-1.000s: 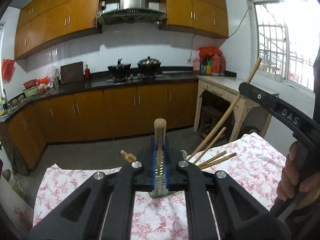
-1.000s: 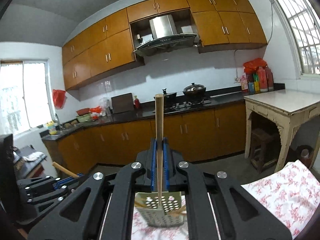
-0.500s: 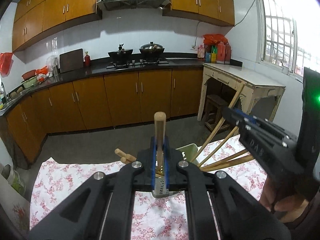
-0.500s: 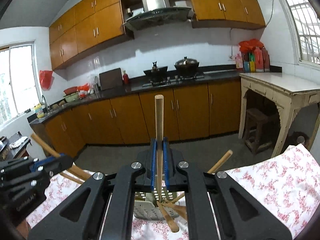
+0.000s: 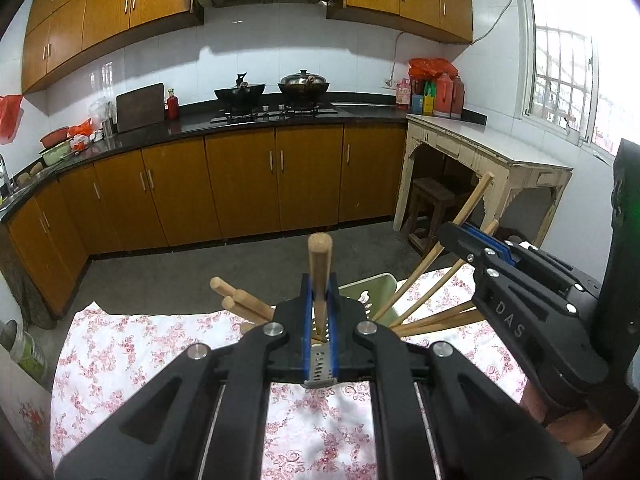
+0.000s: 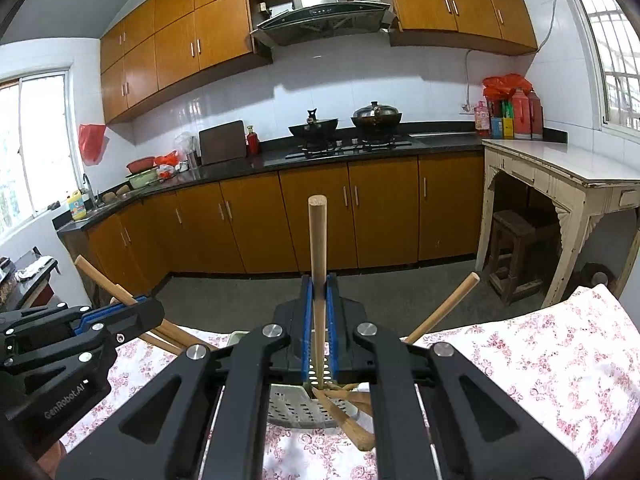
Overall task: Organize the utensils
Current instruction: 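Lower the left tool's chopstick into the holder while the right tool inserts its own, then open both tools to release the chopsticks and pull back from the holder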
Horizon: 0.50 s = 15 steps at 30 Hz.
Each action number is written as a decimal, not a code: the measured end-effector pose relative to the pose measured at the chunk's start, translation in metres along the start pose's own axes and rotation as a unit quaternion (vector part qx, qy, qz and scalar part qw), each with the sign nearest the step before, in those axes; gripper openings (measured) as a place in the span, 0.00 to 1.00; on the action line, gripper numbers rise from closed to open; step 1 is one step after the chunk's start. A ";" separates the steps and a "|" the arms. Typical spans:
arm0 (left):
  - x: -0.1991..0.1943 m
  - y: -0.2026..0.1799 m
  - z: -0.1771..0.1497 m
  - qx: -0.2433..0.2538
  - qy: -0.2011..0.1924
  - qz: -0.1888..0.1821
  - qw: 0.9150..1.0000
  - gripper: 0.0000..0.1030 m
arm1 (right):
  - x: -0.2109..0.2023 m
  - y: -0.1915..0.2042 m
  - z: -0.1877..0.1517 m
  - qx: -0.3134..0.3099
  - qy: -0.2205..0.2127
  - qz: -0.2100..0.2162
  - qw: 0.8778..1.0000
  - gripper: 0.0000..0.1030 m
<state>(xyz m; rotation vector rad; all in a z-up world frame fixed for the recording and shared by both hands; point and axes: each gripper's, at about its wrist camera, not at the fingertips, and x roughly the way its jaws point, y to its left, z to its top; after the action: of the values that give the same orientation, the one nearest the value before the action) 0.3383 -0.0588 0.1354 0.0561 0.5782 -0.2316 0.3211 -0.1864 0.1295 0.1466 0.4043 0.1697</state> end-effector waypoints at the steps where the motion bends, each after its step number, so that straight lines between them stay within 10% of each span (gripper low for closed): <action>1: 0.000 0.000 -0.001 -0.002 0.000 0.001 1.000 0.08 | 0.000 0.000 0.000 0.000 0.000 0.001 1.000 0.07; 15: -0.062 0.031 -0.011 -0.045 -0.059 0.021 0.997 0.47 | -0.081 -0.014 0.007 0.003 -0.055 0.021 0.998 0.41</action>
<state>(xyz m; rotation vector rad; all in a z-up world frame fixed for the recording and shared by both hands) 0.2889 -0.0150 0.1597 -0.0327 0.4680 -0.1664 0.2529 -0.2161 0.1644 0.1691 0.2914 0.2007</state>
